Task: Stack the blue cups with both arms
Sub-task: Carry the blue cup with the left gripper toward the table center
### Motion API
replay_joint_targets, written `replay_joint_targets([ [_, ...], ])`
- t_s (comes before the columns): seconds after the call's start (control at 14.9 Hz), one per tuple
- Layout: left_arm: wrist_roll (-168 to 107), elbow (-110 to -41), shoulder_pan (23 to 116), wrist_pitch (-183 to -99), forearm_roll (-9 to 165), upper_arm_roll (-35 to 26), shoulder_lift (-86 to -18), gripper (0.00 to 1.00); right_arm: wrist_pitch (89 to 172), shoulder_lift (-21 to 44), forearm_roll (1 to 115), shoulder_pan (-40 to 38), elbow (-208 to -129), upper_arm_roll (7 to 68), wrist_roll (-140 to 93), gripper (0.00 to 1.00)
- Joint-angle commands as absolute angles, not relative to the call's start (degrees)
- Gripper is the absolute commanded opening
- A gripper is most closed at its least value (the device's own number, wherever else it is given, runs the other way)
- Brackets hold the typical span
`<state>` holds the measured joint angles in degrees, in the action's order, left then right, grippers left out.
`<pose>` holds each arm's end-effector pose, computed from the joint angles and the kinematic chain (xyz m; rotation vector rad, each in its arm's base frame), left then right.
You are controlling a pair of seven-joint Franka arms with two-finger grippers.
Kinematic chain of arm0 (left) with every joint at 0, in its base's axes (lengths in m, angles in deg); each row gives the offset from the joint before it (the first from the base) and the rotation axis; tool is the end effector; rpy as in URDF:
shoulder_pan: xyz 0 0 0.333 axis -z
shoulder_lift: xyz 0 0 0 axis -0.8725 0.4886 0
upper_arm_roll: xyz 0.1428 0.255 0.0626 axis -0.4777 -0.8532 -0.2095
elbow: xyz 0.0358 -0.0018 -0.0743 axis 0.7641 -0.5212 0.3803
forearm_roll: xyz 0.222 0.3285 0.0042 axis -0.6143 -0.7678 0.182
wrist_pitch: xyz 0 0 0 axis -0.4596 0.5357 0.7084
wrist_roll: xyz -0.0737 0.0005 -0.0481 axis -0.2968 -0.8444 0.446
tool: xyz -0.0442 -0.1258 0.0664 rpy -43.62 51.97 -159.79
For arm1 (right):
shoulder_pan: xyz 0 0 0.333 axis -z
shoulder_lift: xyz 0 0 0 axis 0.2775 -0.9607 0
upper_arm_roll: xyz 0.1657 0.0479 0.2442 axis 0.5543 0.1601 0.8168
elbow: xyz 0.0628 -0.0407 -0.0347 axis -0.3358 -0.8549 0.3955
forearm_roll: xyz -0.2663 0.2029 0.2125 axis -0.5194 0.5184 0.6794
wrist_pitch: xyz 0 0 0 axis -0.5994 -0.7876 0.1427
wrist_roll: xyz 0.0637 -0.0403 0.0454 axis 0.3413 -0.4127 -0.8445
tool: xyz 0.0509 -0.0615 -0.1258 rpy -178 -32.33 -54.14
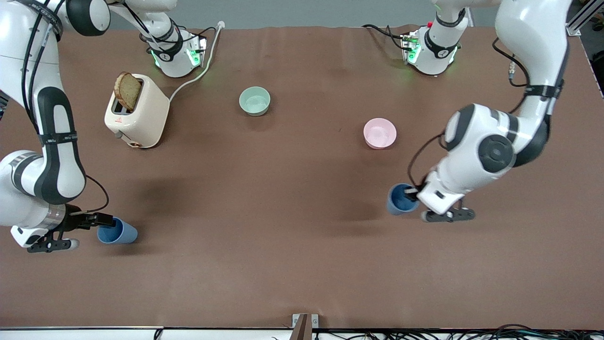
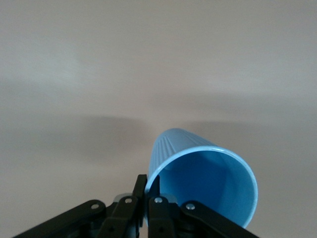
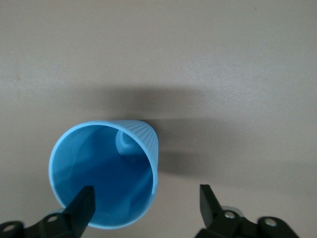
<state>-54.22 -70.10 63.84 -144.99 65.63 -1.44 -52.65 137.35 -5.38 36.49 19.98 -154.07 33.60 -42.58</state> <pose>0.6200 -0.2563 0.3172 3.0202 0.1640 -0.0108 0.6920 -0.1309 0.2025 -3.0229 -0.1134 0.0038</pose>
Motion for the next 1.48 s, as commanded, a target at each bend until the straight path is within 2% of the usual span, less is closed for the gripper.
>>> replay_joint_targets([
  [0.0, -67.35, -64.79, 70.84, -143.86, 64.71, -1.18, -49.80, 0.00, 139.22, -7.83, 38.36, 20.68, -152.39, 34.04, -44.00, 0.80],
  [0.07, -71.66, -63.81, 73.38, -143.95, 64.62, -1.44, -48.48, 0.00, 139.32, -7.92, 38.45, 20.68, -152.39, 34.04, -44.00, 0.61],
  [0.13, -75.62, -62.76, 75.67, -144.73, 64.45, -1.79, -46.81, 0.00, 139.32, -7.92, 38.88, 20.68, -152.39, 34.04, -43.74, 0.32],
  [0.2, -78.53, -60.83, 77.17, -145.00, 63.23, -1.88, -44.97, 0.00, 139.15, -7.83, 40.37, 20.68, -152.39, 34.04, -43.83, 0.09],
  [0.27, -81.69, -59.25, 78.67, -145.00, 61.39, -1.79, -43.12, 0.00, 139.14, -7.74, 41.25, 20.51, -152.39, 34.04, -43.65, 0.04],
  [0.6, -94.28, -52.47, 83.77, -146.84, 55.92, -2.14, -35.20, 0.00, 137.40, -5.56, 41.44, 20.07, -152.39, 34.13, -43.21, 0.02],
  [0.94, -95.96, -52.82, 85.45, -148.51, 55.75, -2.40, -32.65, 0.02, 126.61, 2.78, 41.35, 18.40, -152.31, 35.09, -35.95, 0.03],
  [1.07, -95.70, -52.90, 85.45, -150.27, 55.66, -2.41, -31.60, 0.06, 121.68, 6.22, 41.09, 18.13, -152.39, 36.76, -30.93, 0.03],
  [1.14, -95.43, -52.90, 85.19, -150.36, 55.75, -2.41, -31.59, 0.16, 119.83, 7.97, 40.83, 18.13, -152.39, 38.33, -28.38, 0.03],
  [1.21, -95.34, -52.90, 85.01, -150.36, 55.75, -2.41, -31.59, 0.40, 117.81, 10.25, 40.74, 18.13, -152.74, 39.66, -24.70, 0.03],
  [1.34, -95.43, -52.82, 84.23, -150.36, 55.49, -2.41, -32.73, 1.00, 112.71, 13.86, 40.73, 17.52, -152.92, 42.47, -18.37, 0.02],
  [1.41, -95.17, -52.82, 83.44, -149.93, 54.96, -2.41, -34.39, 1.00, 111.65, 15.36, 40.74, 17.43, -152.92, 43.87, -15.99, 0.02],
])
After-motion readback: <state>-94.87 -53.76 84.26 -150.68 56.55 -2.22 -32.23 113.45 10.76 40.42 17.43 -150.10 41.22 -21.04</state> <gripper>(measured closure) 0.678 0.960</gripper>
